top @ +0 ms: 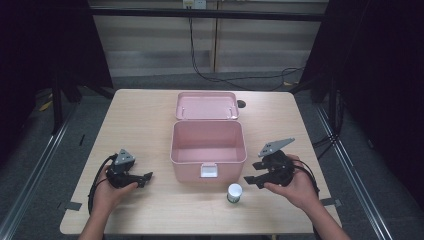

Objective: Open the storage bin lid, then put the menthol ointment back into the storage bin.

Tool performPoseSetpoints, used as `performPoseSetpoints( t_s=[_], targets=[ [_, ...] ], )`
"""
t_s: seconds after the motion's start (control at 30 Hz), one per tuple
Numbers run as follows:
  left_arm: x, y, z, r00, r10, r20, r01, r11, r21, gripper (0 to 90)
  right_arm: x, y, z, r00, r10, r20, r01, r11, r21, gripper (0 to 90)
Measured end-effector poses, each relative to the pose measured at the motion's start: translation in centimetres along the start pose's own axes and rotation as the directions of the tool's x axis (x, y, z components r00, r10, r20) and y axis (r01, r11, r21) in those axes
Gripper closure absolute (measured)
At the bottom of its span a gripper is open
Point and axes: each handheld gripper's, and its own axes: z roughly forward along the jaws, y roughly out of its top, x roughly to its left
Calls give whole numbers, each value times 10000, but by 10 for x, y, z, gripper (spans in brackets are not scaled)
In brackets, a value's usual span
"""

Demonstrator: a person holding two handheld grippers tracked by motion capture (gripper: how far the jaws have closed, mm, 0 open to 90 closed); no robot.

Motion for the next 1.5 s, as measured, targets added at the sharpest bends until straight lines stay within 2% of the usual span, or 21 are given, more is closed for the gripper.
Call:
performPoseSetpoints(
  t_s=[0.27, 0.83, 1.13, 1.33, 1.5],
  targets=[
    [0, 0, 0, 10000, 9, 27, -9, 10000, -6, 124, 8, -5, 7, 9993, -256, -269, 266, 9989, 398, 391],
    [0, 0, 0, 10000, 11, 24, -11, 10000, -8, 123, 15, -6, 15, 9969, -432, -653, 500, 9930, 1071, 379],
    [0, 0, 0, 10000, 10, 24, -10, 10000, -8, 123, 18, -8, 20, 9946, -632, -821, 753, 9852, 1537, 368],
    [0, 0, 0, 10000, 9, 21, -9, 10000, -9, 124, 20, -8, 23, 9940, -569, -934, 724, 9826, 1713, 368],
    [0, 0, 0, 10000, 11, 25, -11, 10000, -9, 124, 23, -4, 29, 9923, -858, -890, 1023, 9741, 2015, 367]
  ],
)
